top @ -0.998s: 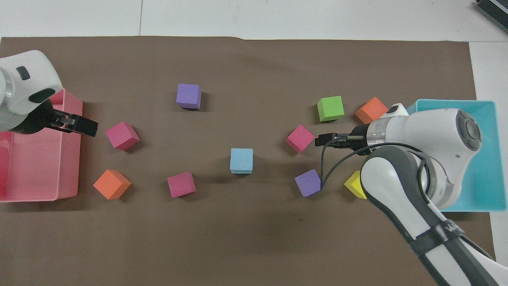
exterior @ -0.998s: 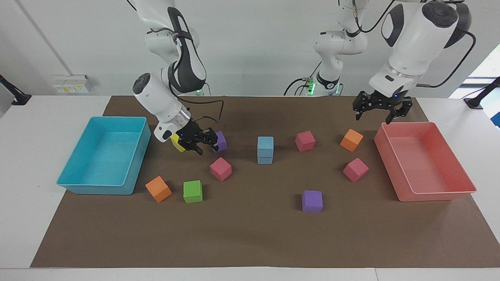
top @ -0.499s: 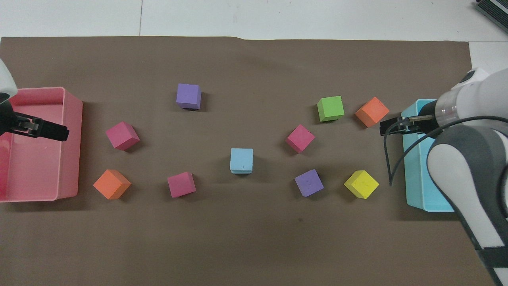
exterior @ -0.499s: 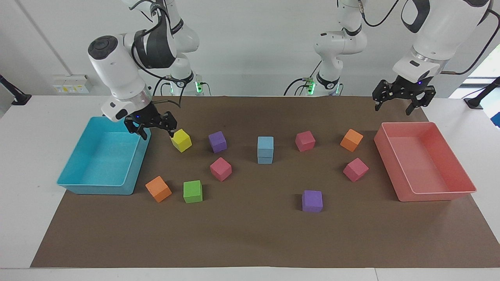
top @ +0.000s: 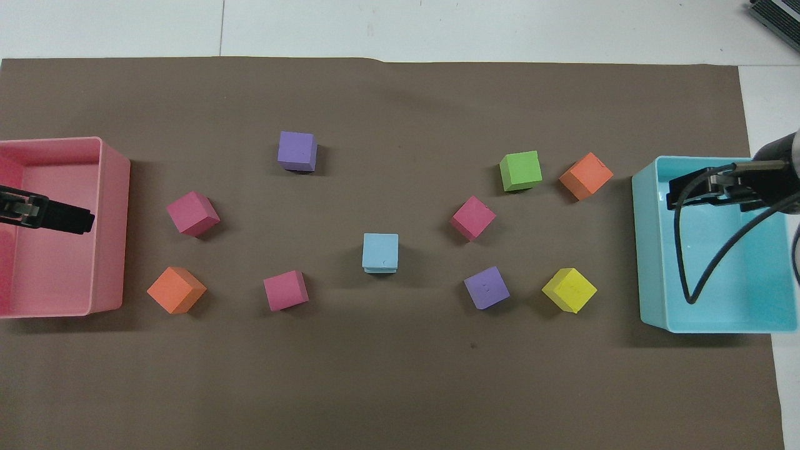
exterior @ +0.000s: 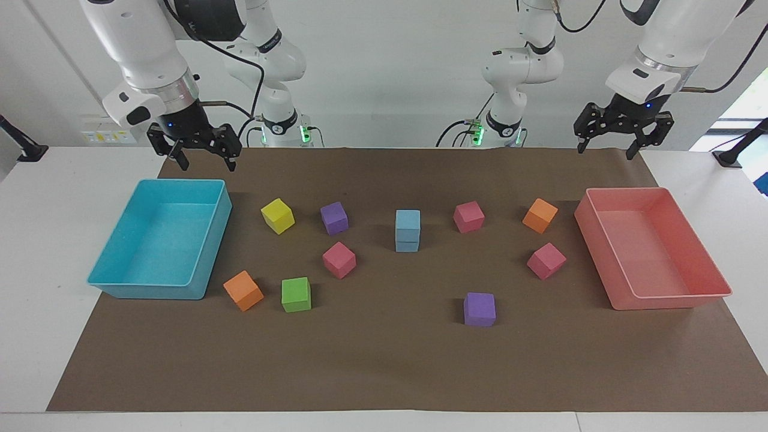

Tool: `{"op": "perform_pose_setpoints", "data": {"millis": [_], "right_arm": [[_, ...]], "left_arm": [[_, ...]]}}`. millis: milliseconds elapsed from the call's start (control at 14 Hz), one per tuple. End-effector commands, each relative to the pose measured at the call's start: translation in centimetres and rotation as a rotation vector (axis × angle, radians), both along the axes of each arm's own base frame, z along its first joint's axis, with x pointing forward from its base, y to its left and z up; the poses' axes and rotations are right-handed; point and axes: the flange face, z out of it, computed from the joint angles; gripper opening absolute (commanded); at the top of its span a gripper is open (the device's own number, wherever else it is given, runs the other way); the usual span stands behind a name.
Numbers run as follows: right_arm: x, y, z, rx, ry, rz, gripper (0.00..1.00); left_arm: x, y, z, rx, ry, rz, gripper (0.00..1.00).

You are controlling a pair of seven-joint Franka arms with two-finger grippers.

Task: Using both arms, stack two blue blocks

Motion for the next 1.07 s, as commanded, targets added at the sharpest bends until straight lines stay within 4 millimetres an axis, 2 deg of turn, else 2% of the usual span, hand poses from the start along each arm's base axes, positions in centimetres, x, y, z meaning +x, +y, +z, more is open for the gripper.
{"op": "perform_pose_setpoints", "data": {"millis": [0, 71, 143, 214, 285, 641, 998], "right_arm": [[-0.5, -1.1, 2.0, -0.039, 0.023, -0.047, 1.0], [-1.2, -1.4, 2.7, -0.038, 0.028, -0.055, 1.0], [-2.2, -1.9, 4.1, -0.029, 0.006, -0.065, 1.0], [-3.3, -2.1, 5.3, -0.024, -0.013, -0.072, 1.0], [-4.0, -2.2, 5.6, -0.024, -0.008, -0.08, 1.0], [-4.8, -2.1, 4.7, -0.019, 0.014, -0.079, 1.0], [-4.6, -2.2, 5.0, 0.025, 0.015, -0.08, 1.0]], "left_arm": [[-0.9, 0.0, 0.5, -0.047, 0.023, 0.006, 1.0], [-1.0, 0.1, 0.6, -0.107, 0.033, 0.015, 1.0], [-1.0, 1.2, 1.1, -0.123, 0.027, 0.037, 1.0], [-1.3, 1.5, 1.1, -0.119, 0.051, 0.039, 1.0], [-1.7, 1.5, 1.3, -0.111, 0.068, 0.03, 1.0], [-2.5, 1.1, 2.0, -0.1, 0.061, 0.022, 1.0], [-2.6, 1.2, 2.0, -0.101, 0.068, 0.024, 1.0]]}}
